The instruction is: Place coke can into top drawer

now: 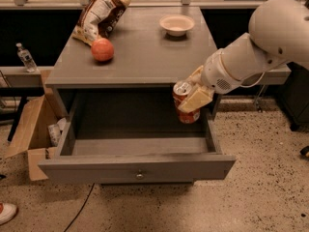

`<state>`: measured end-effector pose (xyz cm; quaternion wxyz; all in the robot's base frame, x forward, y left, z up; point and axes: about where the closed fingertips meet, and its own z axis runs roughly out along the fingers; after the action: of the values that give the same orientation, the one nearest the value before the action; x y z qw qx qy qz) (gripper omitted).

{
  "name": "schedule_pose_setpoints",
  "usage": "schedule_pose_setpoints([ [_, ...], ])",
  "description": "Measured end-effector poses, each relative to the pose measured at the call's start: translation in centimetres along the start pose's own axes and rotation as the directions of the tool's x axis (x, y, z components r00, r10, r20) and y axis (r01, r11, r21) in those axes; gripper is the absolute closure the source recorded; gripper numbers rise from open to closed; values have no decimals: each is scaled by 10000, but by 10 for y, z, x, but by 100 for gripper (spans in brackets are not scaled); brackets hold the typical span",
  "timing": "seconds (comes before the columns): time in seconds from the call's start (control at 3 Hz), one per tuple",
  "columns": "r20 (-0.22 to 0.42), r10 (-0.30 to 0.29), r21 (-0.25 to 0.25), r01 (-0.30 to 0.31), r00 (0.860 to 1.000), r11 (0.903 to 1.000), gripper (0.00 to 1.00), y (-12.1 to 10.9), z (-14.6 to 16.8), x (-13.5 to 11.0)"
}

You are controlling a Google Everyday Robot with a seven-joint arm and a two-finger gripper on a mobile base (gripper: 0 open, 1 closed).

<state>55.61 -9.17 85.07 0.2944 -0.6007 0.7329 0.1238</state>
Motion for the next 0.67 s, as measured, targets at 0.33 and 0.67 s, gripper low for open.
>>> schedule_pose_setpoints([
  [0.33,72,844,-637,-837,9964,9944,100,20,51,22],
  [0.67,463,1516,-738,-1480,9874,9862,100,25,86,34],
])
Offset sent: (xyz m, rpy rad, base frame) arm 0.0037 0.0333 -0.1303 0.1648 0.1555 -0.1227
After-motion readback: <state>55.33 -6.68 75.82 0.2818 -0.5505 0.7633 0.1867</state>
